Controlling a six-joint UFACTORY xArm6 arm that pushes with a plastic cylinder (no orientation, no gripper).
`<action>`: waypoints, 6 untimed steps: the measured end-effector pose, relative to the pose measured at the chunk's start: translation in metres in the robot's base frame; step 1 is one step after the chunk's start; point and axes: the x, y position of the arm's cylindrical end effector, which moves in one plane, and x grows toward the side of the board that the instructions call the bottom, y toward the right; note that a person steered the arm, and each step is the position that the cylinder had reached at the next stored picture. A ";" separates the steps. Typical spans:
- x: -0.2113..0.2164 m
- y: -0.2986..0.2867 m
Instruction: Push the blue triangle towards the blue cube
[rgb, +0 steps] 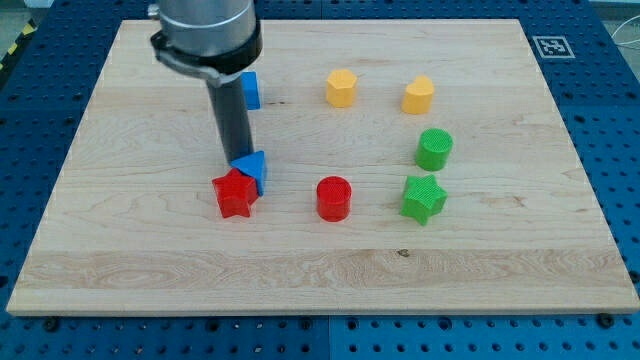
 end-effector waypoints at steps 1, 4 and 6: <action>0.000 -0.044; 0.039 -0.059; 0.086 -0.017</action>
